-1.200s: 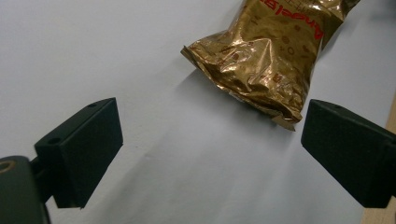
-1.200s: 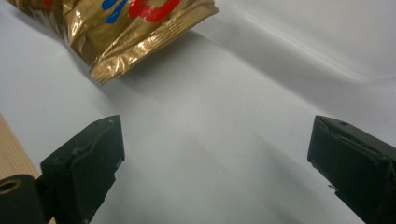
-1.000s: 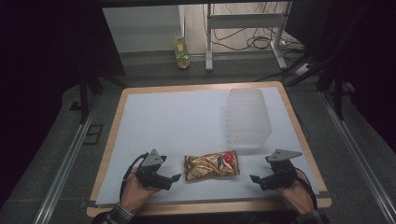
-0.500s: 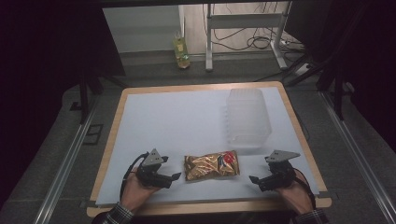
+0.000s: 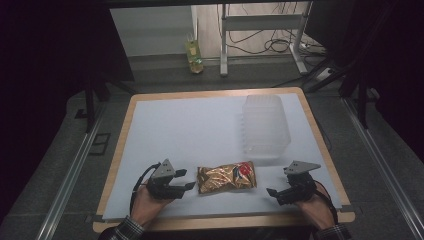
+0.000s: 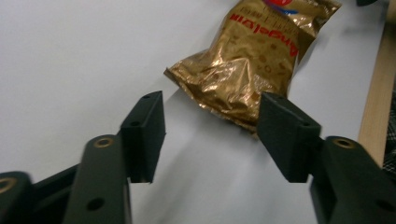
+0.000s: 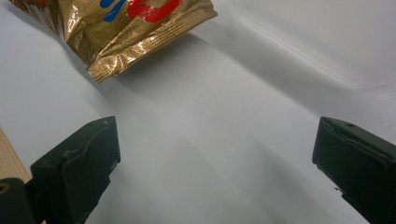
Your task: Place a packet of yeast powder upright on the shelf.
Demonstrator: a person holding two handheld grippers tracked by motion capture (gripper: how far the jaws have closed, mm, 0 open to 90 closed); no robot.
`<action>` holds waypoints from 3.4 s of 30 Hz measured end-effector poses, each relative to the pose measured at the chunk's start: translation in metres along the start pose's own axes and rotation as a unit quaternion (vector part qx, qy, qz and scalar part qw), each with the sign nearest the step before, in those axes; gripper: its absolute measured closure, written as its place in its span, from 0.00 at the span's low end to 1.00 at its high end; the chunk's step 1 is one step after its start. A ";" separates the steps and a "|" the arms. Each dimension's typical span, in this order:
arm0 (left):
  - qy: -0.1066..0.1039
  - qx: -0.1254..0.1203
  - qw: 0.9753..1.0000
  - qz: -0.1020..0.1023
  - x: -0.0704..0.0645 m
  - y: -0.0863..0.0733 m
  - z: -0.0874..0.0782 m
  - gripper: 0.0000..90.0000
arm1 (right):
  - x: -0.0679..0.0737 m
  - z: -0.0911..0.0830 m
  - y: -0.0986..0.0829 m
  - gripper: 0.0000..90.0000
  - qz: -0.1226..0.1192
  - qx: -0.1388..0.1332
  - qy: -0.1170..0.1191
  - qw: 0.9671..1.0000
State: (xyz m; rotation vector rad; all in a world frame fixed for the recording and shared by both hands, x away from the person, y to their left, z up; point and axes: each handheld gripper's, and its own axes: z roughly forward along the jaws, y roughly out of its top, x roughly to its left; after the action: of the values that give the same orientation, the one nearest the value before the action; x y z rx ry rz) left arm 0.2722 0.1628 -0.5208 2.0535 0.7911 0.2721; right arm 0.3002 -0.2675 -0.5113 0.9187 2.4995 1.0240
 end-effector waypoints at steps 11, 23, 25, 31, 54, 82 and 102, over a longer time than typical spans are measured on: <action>-0.014 -0.007 1.000 0.022 -0.007 0.009 0.006 0.74 | 0.001 0.001 0.001 0.01 -0.003 0.001 -0.002 1.000; -0.012 -0.005 0.999 0.040 -0.014 0.017 0.016 1.00 | 0.004 0.002 0.002 0.01 -0.011 0.001 -0.003 1.000; -0.013 -0.004 0.999 0.040 -0.014 0.017 0.017 1.00 | 0.004 0.003 0.003 0.01 -0.011 0.000 -0.002 1.000; -0.017 -0.006 0.999 0.038 -0.017 0.020 0.030 1.00 | 0.005 0.004 0.004 0.01 -0.013 0.000 0.000 1.000; -0.024 0.008 0.999 0.024 -0.014 0.010 0.048 1.00 | 0.011 0.004 0.008 0.01 -0.008 -0.008 0.019 1.000; 0.012 0.050 0.998 0.026 -0.015 -0.002 0.045 1.00 | 0.020 0.018 0.039 0.02 0.062 0.010 0.137 0.989; 0.008 0.051 0.998 0.021 -0.014 -0.002 0.045 1.00 | 0.023 0.055 0.079 0.32 0.168 0.040 0.203 0.964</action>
State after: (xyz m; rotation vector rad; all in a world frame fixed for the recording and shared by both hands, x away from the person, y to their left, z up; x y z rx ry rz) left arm 0.2819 0.1251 -0.5466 2.1673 0.7866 0.2784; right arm 0.3448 -0.1805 -0.4946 1.3067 2.7920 1.3399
